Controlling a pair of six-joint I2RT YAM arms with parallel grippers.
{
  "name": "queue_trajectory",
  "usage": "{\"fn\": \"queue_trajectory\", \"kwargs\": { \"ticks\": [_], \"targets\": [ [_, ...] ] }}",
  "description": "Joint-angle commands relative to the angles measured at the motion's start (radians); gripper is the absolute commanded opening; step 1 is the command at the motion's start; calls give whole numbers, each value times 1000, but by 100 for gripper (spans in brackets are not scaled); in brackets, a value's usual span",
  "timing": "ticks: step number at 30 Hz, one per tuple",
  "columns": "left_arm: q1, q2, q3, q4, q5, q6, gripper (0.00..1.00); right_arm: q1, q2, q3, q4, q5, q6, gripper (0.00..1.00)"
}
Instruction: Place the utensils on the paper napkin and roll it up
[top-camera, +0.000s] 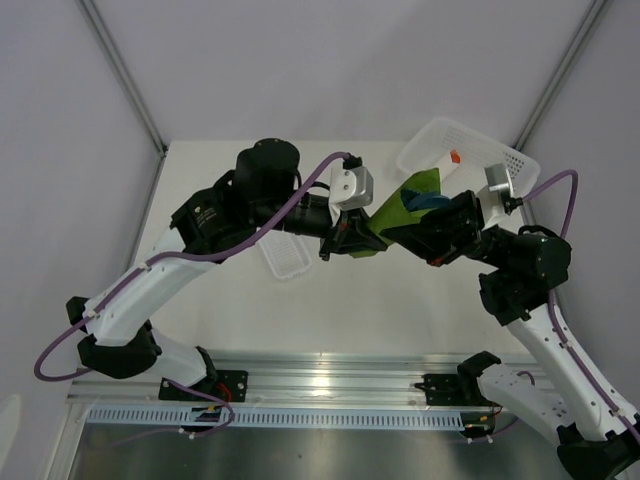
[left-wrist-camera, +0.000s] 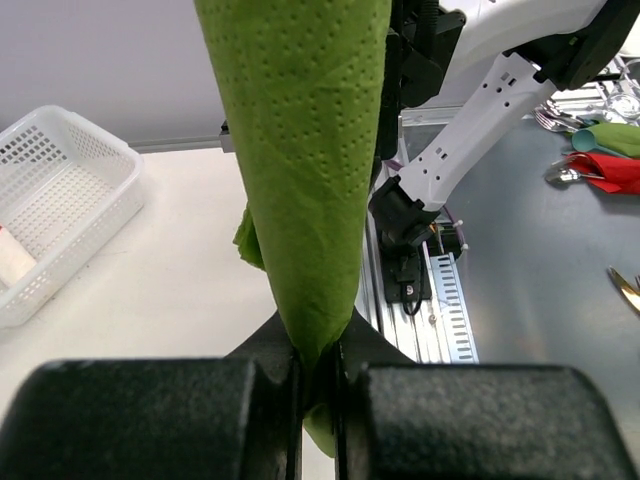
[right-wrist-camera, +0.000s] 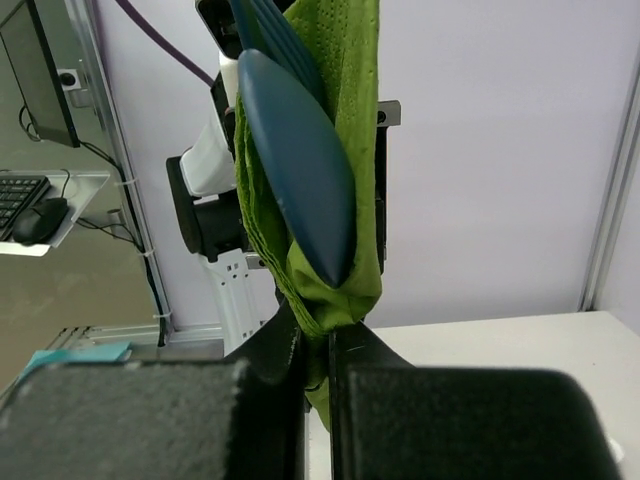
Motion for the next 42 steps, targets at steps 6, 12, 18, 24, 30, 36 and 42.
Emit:
{"fn": "queue_trajectory", "kwargs": {
  "ticks": [6, 12, 18, 24, 30, 36, 42],
  "targets": [
    [-10, -27, -20, 3, -37, 37, 68, -25, 16, 72, -162, 62, 6, 0],
    [8, -49, -63, -6, -221, 62, 99, -114, 43, 153, -462, 127, -57, 0],
    [83, -101, -140, -17, -312, 68, 99, -472, 172, 184, -515, 7, 101, 0],
    [211, -106, -207, -15, -304, 69, 99, -680, 393, 232, -582, 15, 98, 0],
    [388, -8, -278, -14, -276, 108, 100, -733, 647, 351, -607, 137, 37, 0],
    [531, 173, -266, -60, -257, 168, 99, -744, 911, 531, -657, 236, -35, 0],
    [542, 270, -286, -110, -232, 171, 100, -769, 1108, 595, -647, 268, -37, 0]
  ]
}}
